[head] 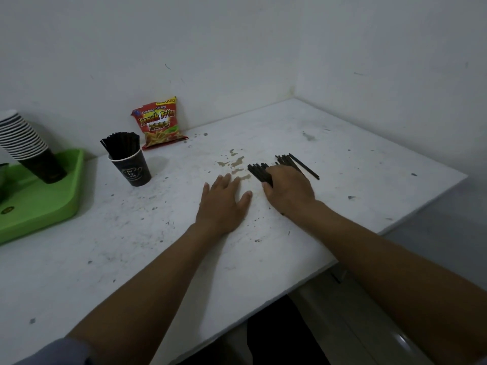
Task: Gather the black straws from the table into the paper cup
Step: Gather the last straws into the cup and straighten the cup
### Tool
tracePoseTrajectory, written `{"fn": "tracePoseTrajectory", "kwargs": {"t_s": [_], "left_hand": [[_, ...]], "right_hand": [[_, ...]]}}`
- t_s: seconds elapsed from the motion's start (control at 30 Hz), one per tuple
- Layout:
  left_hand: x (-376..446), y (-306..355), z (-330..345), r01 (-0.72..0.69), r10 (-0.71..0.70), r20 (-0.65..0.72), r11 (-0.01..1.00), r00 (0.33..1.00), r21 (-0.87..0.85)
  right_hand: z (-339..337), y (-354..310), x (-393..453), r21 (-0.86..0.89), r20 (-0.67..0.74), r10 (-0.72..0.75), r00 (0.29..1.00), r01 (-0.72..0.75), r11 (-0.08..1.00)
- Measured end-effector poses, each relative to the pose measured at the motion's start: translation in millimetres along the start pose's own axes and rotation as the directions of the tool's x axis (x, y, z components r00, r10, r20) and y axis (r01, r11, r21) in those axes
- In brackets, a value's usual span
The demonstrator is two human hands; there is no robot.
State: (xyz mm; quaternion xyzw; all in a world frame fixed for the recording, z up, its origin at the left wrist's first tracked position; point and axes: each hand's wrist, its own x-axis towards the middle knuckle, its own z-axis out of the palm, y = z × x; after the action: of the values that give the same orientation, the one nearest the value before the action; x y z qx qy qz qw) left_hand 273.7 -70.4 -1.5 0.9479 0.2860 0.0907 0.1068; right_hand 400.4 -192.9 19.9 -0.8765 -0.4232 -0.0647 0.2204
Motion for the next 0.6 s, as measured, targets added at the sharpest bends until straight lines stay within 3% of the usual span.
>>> {"fn": "tracePoseTrajectory", "kwargs": {"t_s": [0.33, 0.47, 0.6], "left_hand": [[-2, 1, -2, -0.011, 0.01, 0.014, 1.0, 1.0, 0.013], [-1, 1, -1, -0.014, 0.011, 0.041, 0.998, 0.999, 0.063], [0, 1, 0, -0.02, 0.013, 0.073, 0.995, 0.997, 0.095]], "right_hand": [[-44, -33, 39, -0.167, 0.31, 0.151, 0.939, -0.103, 0.981], [-48, -40, 54, -0.221, 0.429, 0.226, 0.875, -0.141, 0.965], [-55, -48, 57, -0.353, 0.55, 0.251, 0.797, -0.051, 0.934]]}}
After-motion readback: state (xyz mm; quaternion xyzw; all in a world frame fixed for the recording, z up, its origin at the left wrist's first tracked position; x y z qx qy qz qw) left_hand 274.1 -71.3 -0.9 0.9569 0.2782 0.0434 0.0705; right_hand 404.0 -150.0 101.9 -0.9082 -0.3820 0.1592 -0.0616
